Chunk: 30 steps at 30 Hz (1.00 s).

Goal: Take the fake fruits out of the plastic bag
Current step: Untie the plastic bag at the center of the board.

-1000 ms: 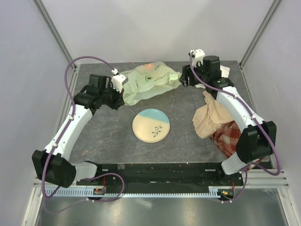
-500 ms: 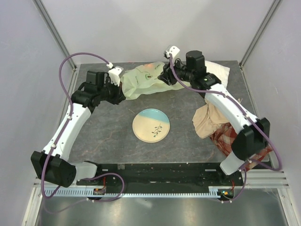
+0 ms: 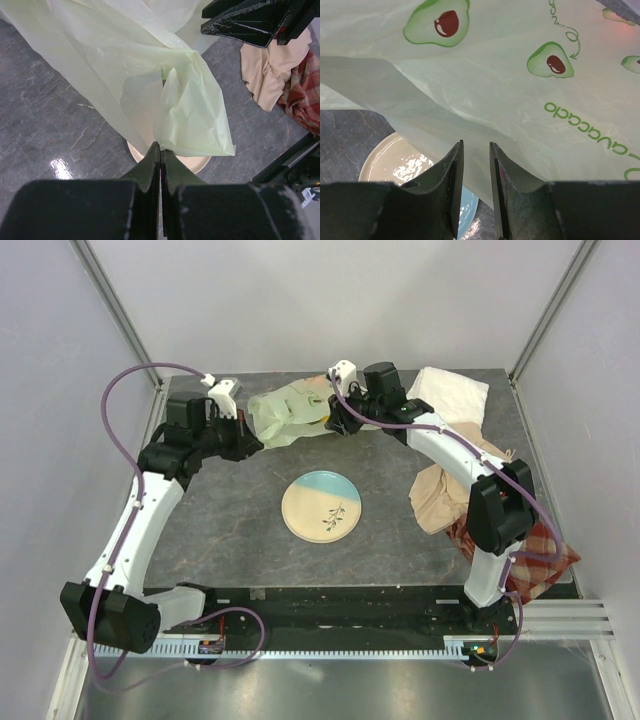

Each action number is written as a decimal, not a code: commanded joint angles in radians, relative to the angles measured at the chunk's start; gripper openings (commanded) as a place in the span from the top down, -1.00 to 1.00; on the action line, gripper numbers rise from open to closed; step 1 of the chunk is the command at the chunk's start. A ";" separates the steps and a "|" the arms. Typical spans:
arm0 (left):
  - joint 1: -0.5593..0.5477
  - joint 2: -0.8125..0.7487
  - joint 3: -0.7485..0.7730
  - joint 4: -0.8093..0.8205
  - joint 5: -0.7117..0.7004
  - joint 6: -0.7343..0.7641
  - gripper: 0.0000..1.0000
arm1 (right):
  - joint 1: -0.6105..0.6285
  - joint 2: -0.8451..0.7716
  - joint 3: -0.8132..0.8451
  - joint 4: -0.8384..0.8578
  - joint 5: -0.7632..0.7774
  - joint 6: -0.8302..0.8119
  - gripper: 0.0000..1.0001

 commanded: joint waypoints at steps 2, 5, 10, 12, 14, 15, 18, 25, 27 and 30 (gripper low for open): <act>0.034 -0.063 -0.052 0.049 0.076 -0.062 0.97 | 0.002 0.011 0.019 0.053 0.058 0.013 0.31; 0.036 -0.061 -0.065 0.043 0.092 -0.056 0.97 | 0.010 0.036 0.019 0.073 0.080 0.013 0.30; 0.039 -0.035 -0.045 0.044 0.098 -0.039 0.97 | 0.018 0.099 0.065 0.079 0.106 0.007 0.30; 0.039 -0.018 -0.033 0.047 0.095 -0.031 0.97 | 0.019 0.128 0.091 0.080 0.108 0.013 0.29; 0.039 -0.006 -0.022 0.049 0.096 -0.027 0.97 | 0.021 0.136 0.105 0.088 0.104 0.024 0.29; 0.039 0.002 -0.015 0.049 0.098 -0.019 0.97 | 0.021 0.142 0.112 0.090 0.104 0.025 0.30; 0.039 0.015 0.001 0.047 0.095 0.001 0.97 | 0.022 0.166 0.123 0.097 0.124 0.027 0.29; 0.039 0.047 -0.019 0.046 0.079 0.039 0.97 | 0.024 0.307 0.224 0.119 0.256 0.029 -0.06; 0.039 0.066 -0.032 0.062 0.086 0.041 0.97 | 0.021 0.352 0.272 0.120 0.291 0.039 -0.14; 0.039 0.106 -0.036 0.070 0.086 0.061 0.97 | 0.012 0.396 0.319 0.146 0.334 0.082 -0.22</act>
